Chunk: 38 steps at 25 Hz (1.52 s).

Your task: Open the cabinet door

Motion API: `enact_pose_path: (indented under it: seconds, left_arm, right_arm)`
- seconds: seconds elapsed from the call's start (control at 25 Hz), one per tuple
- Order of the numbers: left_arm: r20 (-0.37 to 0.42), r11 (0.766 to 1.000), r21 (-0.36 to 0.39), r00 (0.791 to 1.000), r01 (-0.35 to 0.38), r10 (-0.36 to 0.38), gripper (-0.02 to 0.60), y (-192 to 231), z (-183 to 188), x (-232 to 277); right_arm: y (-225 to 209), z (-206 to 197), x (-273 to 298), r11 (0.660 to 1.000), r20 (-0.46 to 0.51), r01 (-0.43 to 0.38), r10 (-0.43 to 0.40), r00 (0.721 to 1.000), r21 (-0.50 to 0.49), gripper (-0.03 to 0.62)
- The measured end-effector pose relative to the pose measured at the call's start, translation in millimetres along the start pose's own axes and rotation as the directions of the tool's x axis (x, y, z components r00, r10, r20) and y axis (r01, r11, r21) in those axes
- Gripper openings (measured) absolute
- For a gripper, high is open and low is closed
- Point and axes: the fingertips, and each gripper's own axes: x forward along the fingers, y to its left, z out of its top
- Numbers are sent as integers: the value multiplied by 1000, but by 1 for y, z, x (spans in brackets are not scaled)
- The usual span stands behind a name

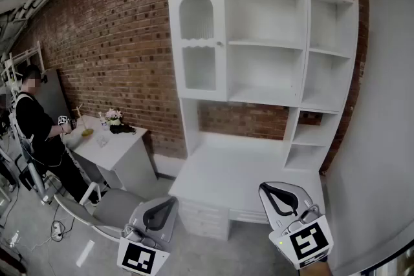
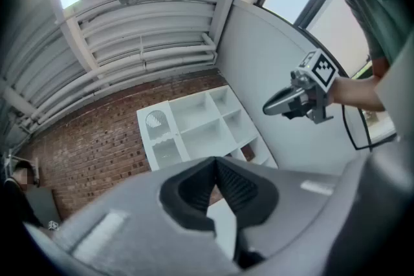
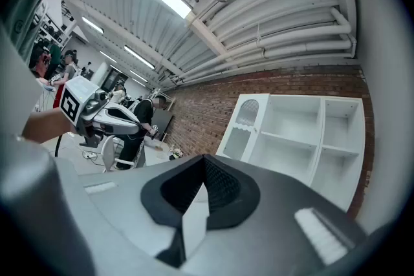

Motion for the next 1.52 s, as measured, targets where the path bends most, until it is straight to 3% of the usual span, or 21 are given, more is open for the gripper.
enact_pose_path:
  seconds: [0.44,0.84,1.08,1.52]
  left_arm:
    - [1,1000,-8,1000,21,-21,-2,8,-13,7]
    - [25,999,31,999,28,-29,-3,26,-27,11]
    - [47,997,61,998,38,-41,-2,38,-40,25]
    - [32,996,75,998,52,-55,-2,35,-58,99]
  right_arm:
    - [4,-4,14,1000,-8,6,-6,1000,6,6]
    - [19,-13,39,999,-24,-3,4,1000,32,6]
    - [26,-12,57,999,-13,29,-29,999,-25,8]
    - [-22,-38,95,999,-8,21,-22,1000,-35,8]
